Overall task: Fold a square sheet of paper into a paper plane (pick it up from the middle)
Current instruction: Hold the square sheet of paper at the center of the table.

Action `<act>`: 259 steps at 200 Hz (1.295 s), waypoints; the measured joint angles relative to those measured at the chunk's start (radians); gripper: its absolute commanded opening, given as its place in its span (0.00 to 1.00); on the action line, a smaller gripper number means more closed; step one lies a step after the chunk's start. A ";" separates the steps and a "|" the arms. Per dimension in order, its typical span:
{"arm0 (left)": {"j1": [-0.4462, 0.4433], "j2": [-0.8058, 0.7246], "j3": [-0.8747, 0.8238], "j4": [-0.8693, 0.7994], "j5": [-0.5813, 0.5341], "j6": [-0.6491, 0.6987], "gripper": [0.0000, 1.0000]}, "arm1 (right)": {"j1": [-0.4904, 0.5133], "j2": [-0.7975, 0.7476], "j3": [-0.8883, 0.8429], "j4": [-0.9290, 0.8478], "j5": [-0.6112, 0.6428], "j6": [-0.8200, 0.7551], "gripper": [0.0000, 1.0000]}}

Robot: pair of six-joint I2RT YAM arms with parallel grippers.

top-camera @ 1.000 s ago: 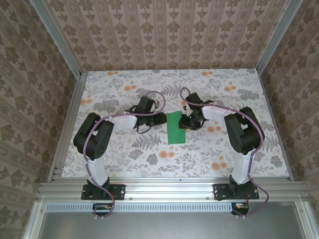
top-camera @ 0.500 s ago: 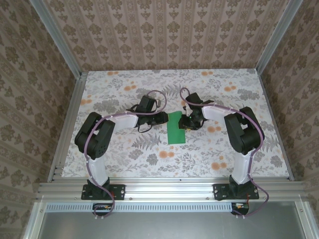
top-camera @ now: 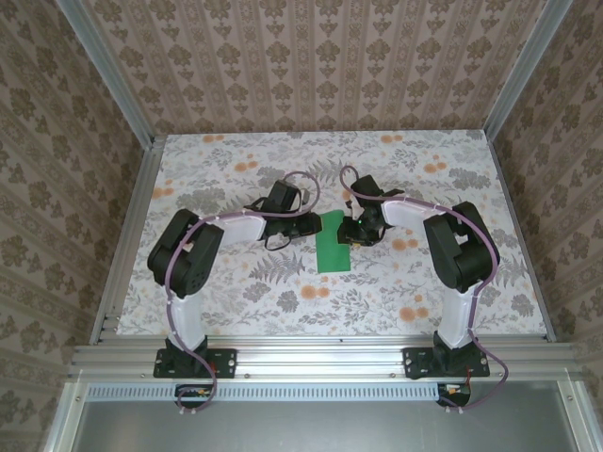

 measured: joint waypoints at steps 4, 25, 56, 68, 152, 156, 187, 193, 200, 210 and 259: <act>-0.002 0.003 0.001 -0.001 0.002 0.000 0.22 | 0.000 0.000 0.000 0.000 0.000 0.000 0.34; -0.009 0.018 0.005 -0.001 0.009 -0.001 0.20 | 0.000 0.002 0.001 0.000 0.000 0.001 0.34; -0.013 0.025 0.007 0.000 0.016 -0.003 0.20 | 0.000 0.006 0.006 -0.005 0.000 0.004 0.33; -0.014 0.025 0.008 0.000 0.019 -0.003 0.19 | 0.000 0.008 0.010 -0.010 0.000 0.005 0.34; -0.014 0.025 0.008 0.000 0.023 -0.003 0.18 | 0.001 0.019 0.029 -0.031 0.000 0.023 0.34; -0.014 0.025 0.008 0.000 0.023 -0.003 0.18 | 0.001 0.019 0.029 -0.031 0.000 0.023 0.34; -0.014 0.026 0.008 0.000 0.024 -0.003 0.18 | 0.001 0.019 0.029 -0.031 0.000 0.023 0.33; -0.014 0.026 0.008 0.000 0.024 -0.003 0.18 | 0.001 0.019 0.029 -0.031 0.000 0.023 0.33; -0.014 0.026 0.008 0.000 0.024 -0.003 0.18 | 0.001 0.019 0.029 -0.031 0.000 0.022 0.33; -0.014 0.026 0.008 0.000 0.024 -0.003 0.18 | 0.001 0.019 0.029 -0.031 0.000 0.020 0.33; -0.019 0.026 0.008 0.000 0.027 -0.003 0.18 | 0.001 0.019 0.029 -0.032 0.000 -0.001 0.33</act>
